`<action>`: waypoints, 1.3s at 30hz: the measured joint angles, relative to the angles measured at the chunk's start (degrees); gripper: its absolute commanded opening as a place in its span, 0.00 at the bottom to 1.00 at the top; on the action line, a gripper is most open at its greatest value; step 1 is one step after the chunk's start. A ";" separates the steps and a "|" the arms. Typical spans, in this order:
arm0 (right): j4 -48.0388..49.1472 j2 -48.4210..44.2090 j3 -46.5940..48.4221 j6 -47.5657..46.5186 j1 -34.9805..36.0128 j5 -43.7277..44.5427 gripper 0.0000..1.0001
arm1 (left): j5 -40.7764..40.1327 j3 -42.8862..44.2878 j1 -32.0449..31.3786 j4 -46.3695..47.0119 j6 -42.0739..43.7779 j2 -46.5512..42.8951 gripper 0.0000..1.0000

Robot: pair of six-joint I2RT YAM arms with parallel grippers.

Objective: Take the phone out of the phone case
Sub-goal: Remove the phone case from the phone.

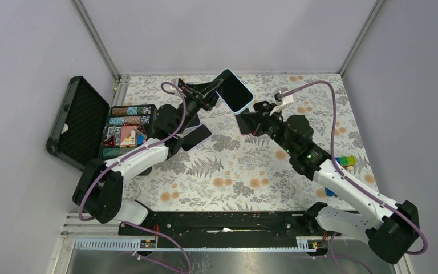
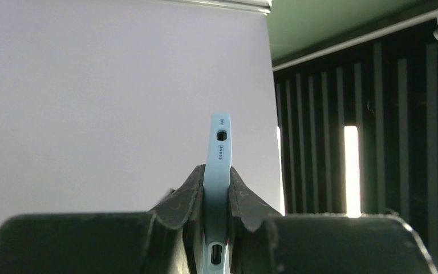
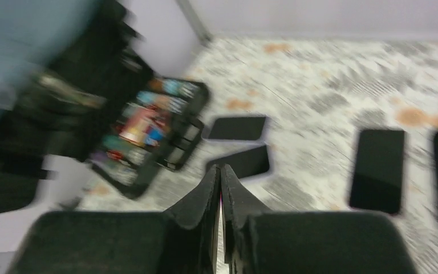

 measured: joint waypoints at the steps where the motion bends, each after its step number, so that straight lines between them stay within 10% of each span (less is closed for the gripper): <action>1: -2.12 1.09 -0.09 -1.11 -0.35 1.92 0.06 | 0.48 0.00 -0.20 0.81 -0.61 -0.24 0.00; 5: -8.46 3.37 -1.01 -3.37 -0.59 5.73 0.12 | 1.75 0.04 -0.76 3.28 -1.62 -0.66 0.00; 10: -7.39 1.79 -2.67 -3.61 -0.61 2.47 0.54 | 1.75 0.02 -0.74 3.67 -1.73 -0.66 0.00; 14: -1.51 -2.19 -5.51 -1.42 -0.61 -4.57 0.67 | 1.57 0.02 -0.63 3.67 -1.29 -0.63 0.00; 27: 32.74 -1.03 -11.56 13.84 0.20 -9.14 0.66 | -1.07 -0.09 -0.66 5.62 2.40 0.61 0.00; 39: 40.19 2.27 -10.97 16.20 0.70 -6.93 0.51 | -2.23 -0.68 -0.66 9.51 3.96 0.90 0.00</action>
